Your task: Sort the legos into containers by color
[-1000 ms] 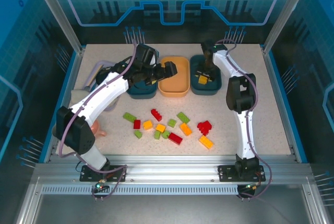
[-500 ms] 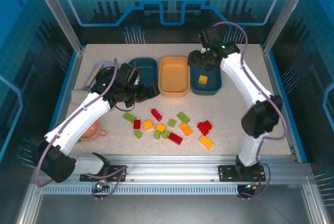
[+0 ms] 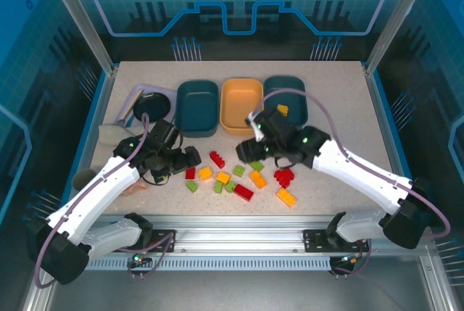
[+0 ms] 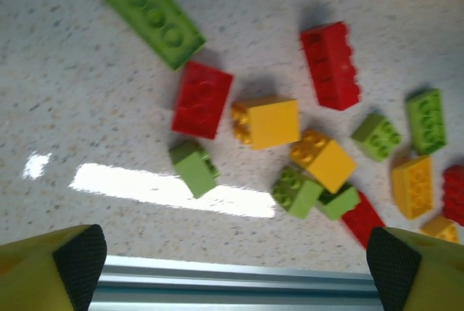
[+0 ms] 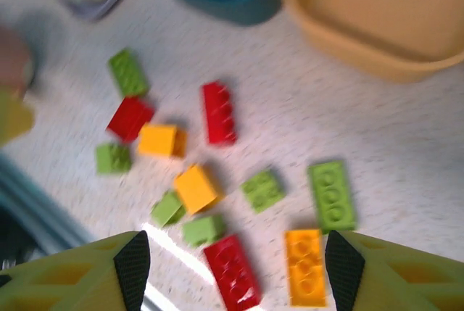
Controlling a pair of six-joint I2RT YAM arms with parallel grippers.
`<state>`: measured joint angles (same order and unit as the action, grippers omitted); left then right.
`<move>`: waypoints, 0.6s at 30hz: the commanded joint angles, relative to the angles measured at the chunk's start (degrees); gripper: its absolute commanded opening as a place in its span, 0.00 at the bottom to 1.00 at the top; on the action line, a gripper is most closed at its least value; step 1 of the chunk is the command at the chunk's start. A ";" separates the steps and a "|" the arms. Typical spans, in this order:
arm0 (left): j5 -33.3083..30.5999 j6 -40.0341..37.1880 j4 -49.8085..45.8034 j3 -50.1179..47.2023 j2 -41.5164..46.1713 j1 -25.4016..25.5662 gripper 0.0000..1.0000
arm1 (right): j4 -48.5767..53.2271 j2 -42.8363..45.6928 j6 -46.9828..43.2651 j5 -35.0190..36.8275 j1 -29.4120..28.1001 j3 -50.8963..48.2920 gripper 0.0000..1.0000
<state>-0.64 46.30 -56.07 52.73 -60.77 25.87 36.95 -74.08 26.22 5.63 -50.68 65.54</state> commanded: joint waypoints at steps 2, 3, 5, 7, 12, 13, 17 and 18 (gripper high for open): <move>0.96 0.56 -1.42 -3.58 -0.64 -2.53 0.95 | -8.00 3.04 -1.83 1.72 -6.62 -6.31 0.67; 1.32 0.06 -1.29 -4.11 -1.74 -3.26 0.94 | -9.00 2.90 -1.96 2.19 -7.75 -7.78 0.67; 1.61 -1.28 -0.90 -4.45 -4.02 -4.47 0.90 | -10.71 2.20 -1.96 1.63 -8.90 -9.85 0.67; 1.69 -2.77 0.30 -4.39 -5.60 -5.26 0.89 | -11.79 1.52 -2.29 0.41 -9.18 -10.30 0.67; 3.31 -5.22 4.22 -4.04 -9.35 -8.11 0.88 | -13.30 -0.61 -3.73 -0.49 -9.18 -8.98 0.67; 3.66 -5.51 4.99 -3.95 -10.05 -8.58 0.86 | -13.31 -1.17 -3.80 -0.52 -9.22 -8.62 0.67; 5.94 -6.41 9.35 -3.78 -13.25 -9.95 0.83 | -13.66 -3.67 -3.28 -1.25 -9.18 -7.03 0.67; 6.70 -6.89 10.46 -3.62 -14.30 -9.96 0.82 | -13.66 -4.22 -2.82 -1.34 -9.18 -6.77 0.67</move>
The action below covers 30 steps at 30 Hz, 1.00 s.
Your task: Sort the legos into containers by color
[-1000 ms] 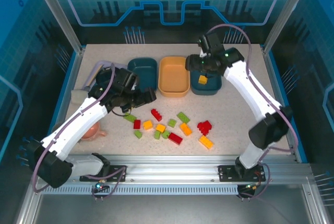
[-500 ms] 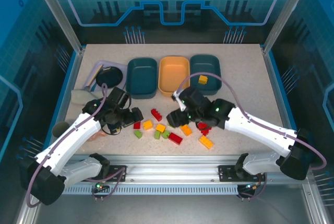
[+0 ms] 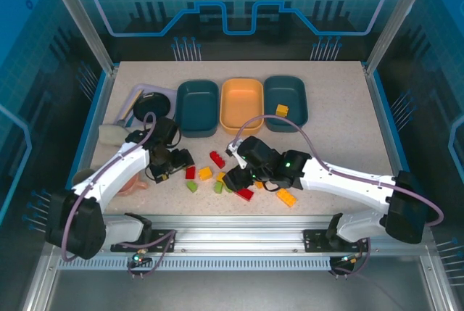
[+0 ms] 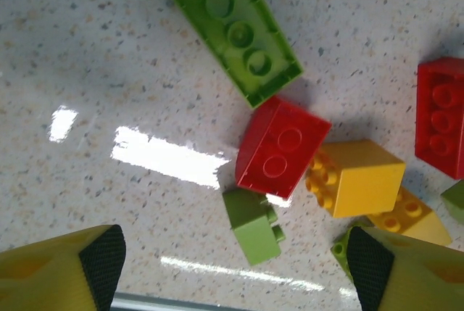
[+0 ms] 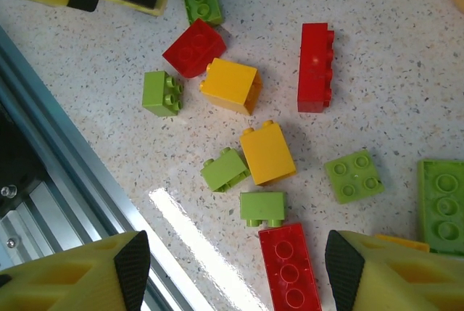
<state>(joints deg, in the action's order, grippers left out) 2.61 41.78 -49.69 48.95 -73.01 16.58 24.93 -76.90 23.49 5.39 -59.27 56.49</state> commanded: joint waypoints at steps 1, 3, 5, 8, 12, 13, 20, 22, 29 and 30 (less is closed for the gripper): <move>3.83 -2.77 4.78 0.47 -3.16 -0.67 0.82 | -1.75 -1.72 0.08 -1.24 -0.61 2.31 0.67; 4.25 -3.95 5.78 1.34 -5.83 -0.67 0.81 | -1.81 -2.18 0.19 -1.14 -0.59 2.40 0.67; 5.04 -5.28 6.90 2.04 -7.93 -0.67 0.80 | -2.03 -2.20 -0.04 -0.82 -0.59 2.47 0.67; 4.95 -6.55 6.99 2.65 -10.98 -0.59 0.78 | -2.25 -2.59 -0.37 -1.14 -0.20 2.56 0.68; 6.70 -7.47 9.47 1.65 -13.44 -0.51 0.76 | -2.93 -3.00 -0.28 -2.46 1.00 3.02 0.68; 6.92 -7.72 9.99 1.51 -14.06 -0.37 0.73 | -3.17 -2.99 -0.32 -2.64 1.23 3.15 0.68; 5.92 -8.29 11.04 1.55 -17.53 1.06 0.66 | -2.54 -4.45 0.09 -4.73 3.19 4.41 0.68; 5.14 -7.99 10.76 1.53 -17.87 1.65 0.63 | -2.21 -4.74 0.08 -5.04 3.28 4.68 0.68; 3.35 -5.43 11.36 0.47 -18.05 5.23 0.53 | -2.29 -4.84 0.29 -5.39 4.07 4.68 0.68; 3.04 -5.01 11.37 0.28 -18.17 5.59 0.50 | -2.49 -4.75 0.35 -5.64 4.15 4.68 0.68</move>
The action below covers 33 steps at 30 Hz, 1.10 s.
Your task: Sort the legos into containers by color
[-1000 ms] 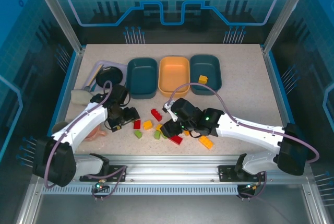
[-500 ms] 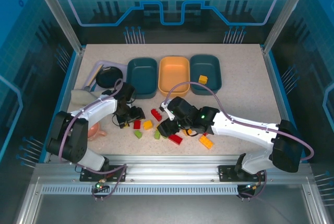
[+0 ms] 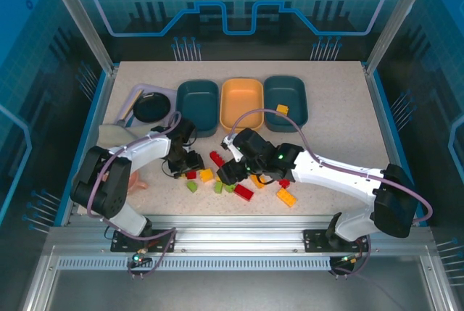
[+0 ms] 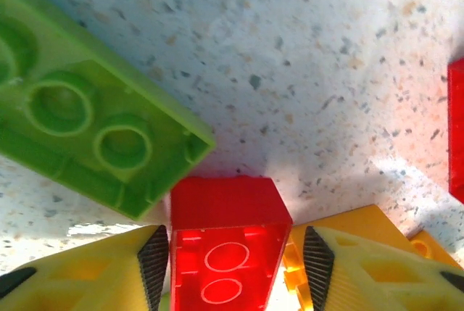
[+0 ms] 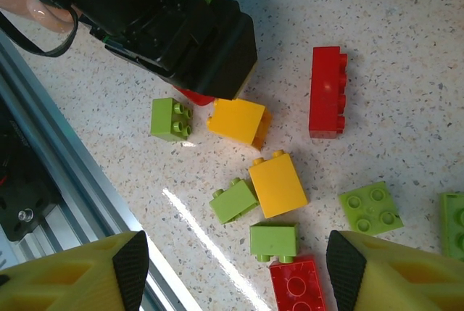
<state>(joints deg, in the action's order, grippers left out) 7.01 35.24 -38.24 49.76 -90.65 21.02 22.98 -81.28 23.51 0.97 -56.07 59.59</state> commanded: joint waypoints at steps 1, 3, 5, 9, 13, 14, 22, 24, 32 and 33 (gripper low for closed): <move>-1.65 1.74 0.08 -0.67 -0.72 1.30 0.48 | -0.70 -0.38 0.44 -1.32 1.14 1.71 0.68; -2.24 1.93 0.27 -0.67 -0.89 1.40 0.44 | -0.67 -0.29 0.40 -1.49 1.36 1.90 0.68; -2.89 1.62 0.11 -0.15 -0.97 1.40 0.40 | -0.57 -0.39 0.55 -1.67 1.67 1.97 0.68; -3.42 0.75 -0.45 1.04 -1.27 1.48 0.36 | -0.58 -0.43 0.71 -2.03 2.03 2.13 0.68; -4.16 0.85 -1.46 1.94 -0.59 1.61 0.34 | -0.35 -0.29 0.76 -1.94 2.13 2.38 0.68; -4.55 1.05 -2.08 2.37 0.06 1.72 0.34 | -0.22 -0.09 0.76 -1.70 2.21 2.49 0.69; -7.88 -0.21 -11.38 15.96 4.52 0.81 0.35 | -0.75 3.33 3.91 1.74 4.84 3.16 0.68; -8.30 -1.22 -12.74 20.90 2.80 -0.40 0.35 | -1.78 3.98 4.89 2.34 5.78 3.25 0.68; -9.62 -5.34 -14.34 42.47 -15.58 -5.15 0.35 | -5.27 4.57 8.69 3.88 9.69 4.10 0.69; -10.39 -5.97 -14.56 44.80 -18.15 -5.36 0.35 | -5.19 4.40 8.98 3.78 10.20 4.33 0.69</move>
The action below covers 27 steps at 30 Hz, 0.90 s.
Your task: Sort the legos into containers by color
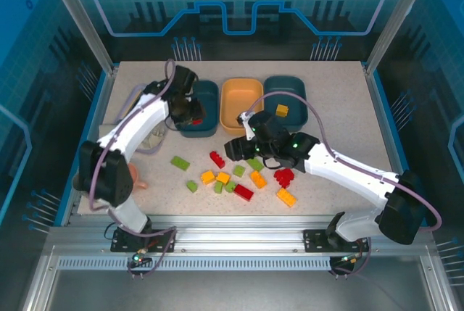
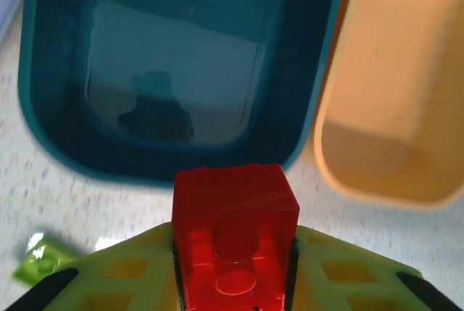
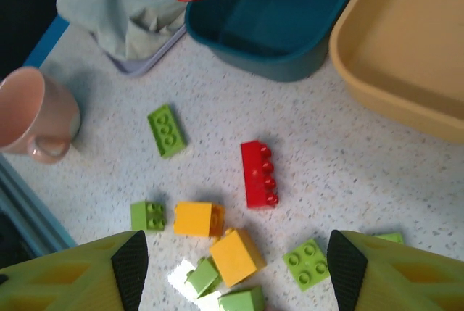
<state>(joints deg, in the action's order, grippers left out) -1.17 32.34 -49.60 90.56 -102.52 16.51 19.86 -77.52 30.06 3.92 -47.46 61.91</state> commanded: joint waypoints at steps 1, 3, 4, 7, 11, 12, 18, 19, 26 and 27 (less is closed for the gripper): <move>-3.24 -3.56 -3.63 6.71 -9.33 -1.04 0.35 | -1.79 0.38 2.54 0.95 1.90 2.39 0.69; -4.32 -3.82 -4.73 11.40 -14.67 -1.67 0.36 | -0.63 -0.48 2.37 1.38 2.37 3.61 0.69; -4.22 -3.60 -5.24 13.66 -17.30 -2.12 0.36 | 0.12 -1.04 2.28 1.42 2.55 4.35 0.69; -4.57 -3.16 -6.60 19.40 -23.39 -3.21 0.37 | 1.90 -2.43 1.77 1.17 2.86 5.99 0.69; -4.03 -3.33 -8.00 25.24 -29.01 -3.86 0.41 | 9.19 -5.19 1.51 2.22 3.77 8.13 0.69; -3.78 -3.27 -8.28 25.99 -29.71 -3.94 0.42 | 11.33 -6.08 1.39 2.31 4.20 8.60 0.69; -1.42 -2.19 -7.88 25.80 -29.73 -4.12 0.61 | 21.72 -11.67 -4.70 3.25 5.78 9.03 0.67; -1.29 -2.11 -7.82 25.80 -29.07 -4.12 0.63 | 22.73 -12.31 -6.06 3.07 6.19 8.79 0.67; -0.21 0.79 -6.79 24.81 -20.26 -3.55 0.72 | 25.61 -18.55 -15.19 -0.34 7.56 8.67 0.66; 0.36 1.49 -5.57 23.56 -17.72 -3.35 0.76 | 25.75 -19.43 -15.82 -0.24 7.57 8.90 0.66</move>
<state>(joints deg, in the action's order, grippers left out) -2.92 31.51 -55.42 114.30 -129.60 12.78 41.85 -94.26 19.49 5.13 -40.45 69.78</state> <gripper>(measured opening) 0.742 0.659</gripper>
